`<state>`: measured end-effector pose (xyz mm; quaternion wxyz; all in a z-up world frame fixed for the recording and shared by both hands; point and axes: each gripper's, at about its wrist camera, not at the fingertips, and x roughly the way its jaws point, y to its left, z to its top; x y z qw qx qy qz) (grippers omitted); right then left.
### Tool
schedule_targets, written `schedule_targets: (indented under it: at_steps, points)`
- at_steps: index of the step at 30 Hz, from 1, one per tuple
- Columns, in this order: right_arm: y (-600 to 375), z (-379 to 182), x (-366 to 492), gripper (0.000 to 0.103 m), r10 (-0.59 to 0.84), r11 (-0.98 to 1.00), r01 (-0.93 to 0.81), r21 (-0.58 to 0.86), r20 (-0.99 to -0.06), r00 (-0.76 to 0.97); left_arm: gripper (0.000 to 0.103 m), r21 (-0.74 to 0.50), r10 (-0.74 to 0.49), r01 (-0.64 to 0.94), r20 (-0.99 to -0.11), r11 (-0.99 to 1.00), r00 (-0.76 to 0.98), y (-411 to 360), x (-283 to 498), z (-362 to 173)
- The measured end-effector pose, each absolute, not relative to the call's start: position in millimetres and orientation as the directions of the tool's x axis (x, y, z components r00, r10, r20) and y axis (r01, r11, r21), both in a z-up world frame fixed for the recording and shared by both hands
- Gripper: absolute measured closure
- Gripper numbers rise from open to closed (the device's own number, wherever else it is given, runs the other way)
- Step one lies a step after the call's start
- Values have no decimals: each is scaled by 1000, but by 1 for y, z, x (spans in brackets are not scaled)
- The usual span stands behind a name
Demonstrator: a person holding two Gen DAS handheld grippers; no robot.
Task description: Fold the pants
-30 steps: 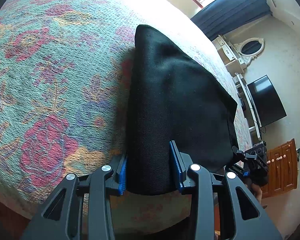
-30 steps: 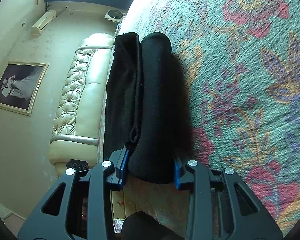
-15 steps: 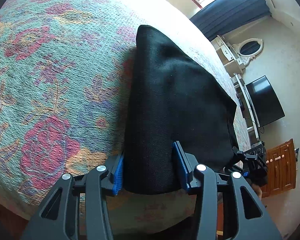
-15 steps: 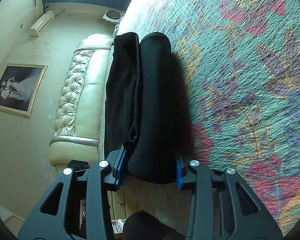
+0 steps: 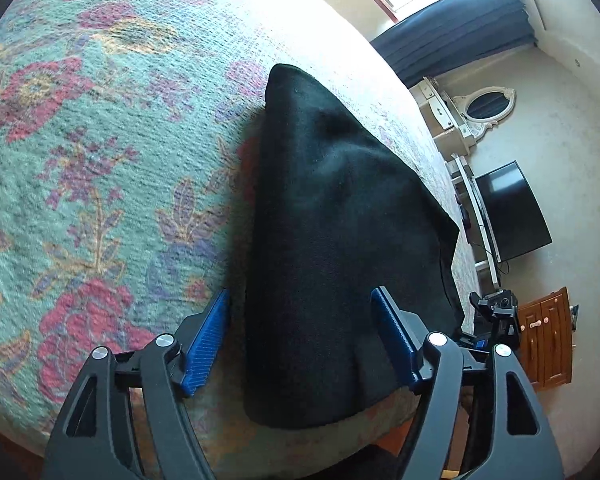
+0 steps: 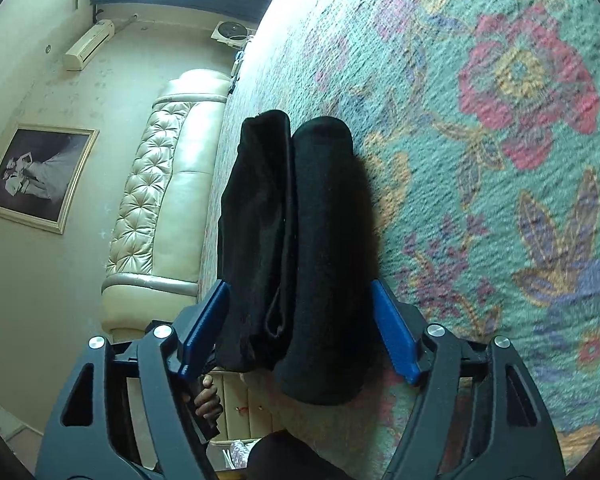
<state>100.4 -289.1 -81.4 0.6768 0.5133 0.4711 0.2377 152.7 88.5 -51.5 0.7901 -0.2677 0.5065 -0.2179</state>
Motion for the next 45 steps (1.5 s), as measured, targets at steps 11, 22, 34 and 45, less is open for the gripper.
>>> schedule_targets:
  at_steps: [11, 22, 34, 45]
  points:
    - [-266, -88, 146, 64, 839, 445, 60, 893, -440, 320, 53, -612, -625, 167, -691, 773, 364, 76, 199, -60]
    - [-276, -94, 143, 61, 873, 375, 34, 926, -365, 323, 43, -546, -598, 247, -706, 801, 380, 62, 197, -51]
    - [-292, -92, 166, 45, 837, 411, 24, 911, -388, 386, 32, -554, -599, 230, -712, 800, 367, 56, 225, -54]
    - [-291, -95, 202, 27, 832, 402, 31, 915, -379, 406, 30, -579, -612, 207, -704, 788, 360, 55, 251, -56]
